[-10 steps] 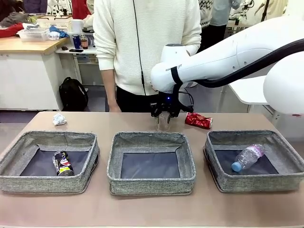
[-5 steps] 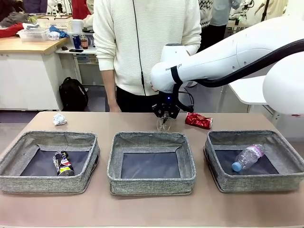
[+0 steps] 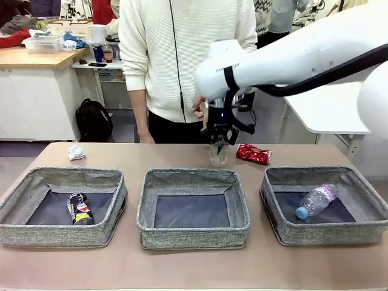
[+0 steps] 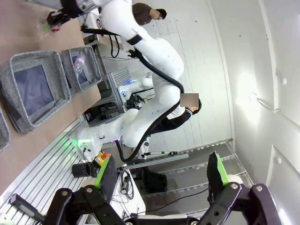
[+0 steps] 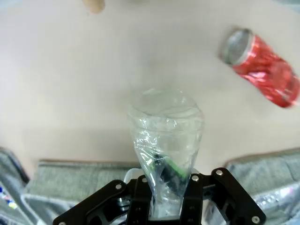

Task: Sort the waste into the appropriate baskets.
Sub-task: Pick up the waste item pointed out by the person.

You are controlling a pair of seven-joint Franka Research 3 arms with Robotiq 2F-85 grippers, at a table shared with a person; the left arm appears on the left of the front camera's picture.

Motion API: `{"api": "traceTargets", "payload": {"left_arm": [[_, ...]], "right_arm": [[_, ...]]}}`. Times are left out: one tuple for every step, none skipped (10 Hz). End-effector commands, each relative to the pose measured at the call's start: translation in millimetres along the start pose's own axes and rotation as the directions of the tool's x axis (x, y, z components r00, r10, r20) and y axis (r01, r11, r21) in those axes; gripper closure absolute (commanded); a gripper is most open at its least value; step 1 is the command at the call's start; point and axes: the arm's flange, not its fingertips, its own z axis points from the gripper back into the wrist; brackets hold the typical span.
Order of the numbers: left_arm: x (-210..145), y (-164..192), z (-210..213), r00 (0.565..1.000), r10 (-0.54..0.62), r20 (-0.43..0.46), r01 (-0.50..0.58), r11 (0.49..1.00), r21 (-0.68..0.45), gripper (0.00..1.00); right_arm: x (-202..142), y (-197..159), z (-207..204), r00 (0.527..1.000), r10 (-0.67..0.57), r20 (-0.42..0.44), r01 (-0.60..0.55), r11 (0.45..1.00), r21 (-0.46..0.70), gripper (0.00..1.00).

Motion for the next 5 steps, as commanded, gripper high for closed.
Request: {"api": "traceTargets", "payload": {"left_arm": [[0, -2, -1, 1.0, -0.022, 0.003, 0.022, 0.999, -0.024, 0.0], [0, -2, -1, 1.0, -0.022, 0.003, 0.022, 0.999, -0.024, 0.0], [0, -2, -1, 1.0, -0.022, 0.003, 0.022, 0.999, -0.024, 0.0], [0, -2, -1, 1.0, -0.022, 0.003, 0.022, 0.999, -0.024, 0.0], [0, -2, -1, 1.0, -0.022, 0.003, 0.022, 0.999, -0.024, 0.0]], "right_arm": [[-60, -30, 51, 0.984, -0.045, 0.175, 0.054, 0.998, -0.045, 1.0], [-89, -38, 77, 0.977, -0.058, 0.204, 0.066, 0.997, -0.034, 1.0], [-125, -38, 100, 0.984, -0.059, 0.167, 0.062, 0.998, -0.011, 1.0], [-157, -27, 116, 0.987, -0.069, 0.146, 0.069, 0.998, 0.007, 1.0], [-192, -12, 128, 0.978, -0.076, 0.196, 0.074, 0.997, 0.019, 1.0]]}}
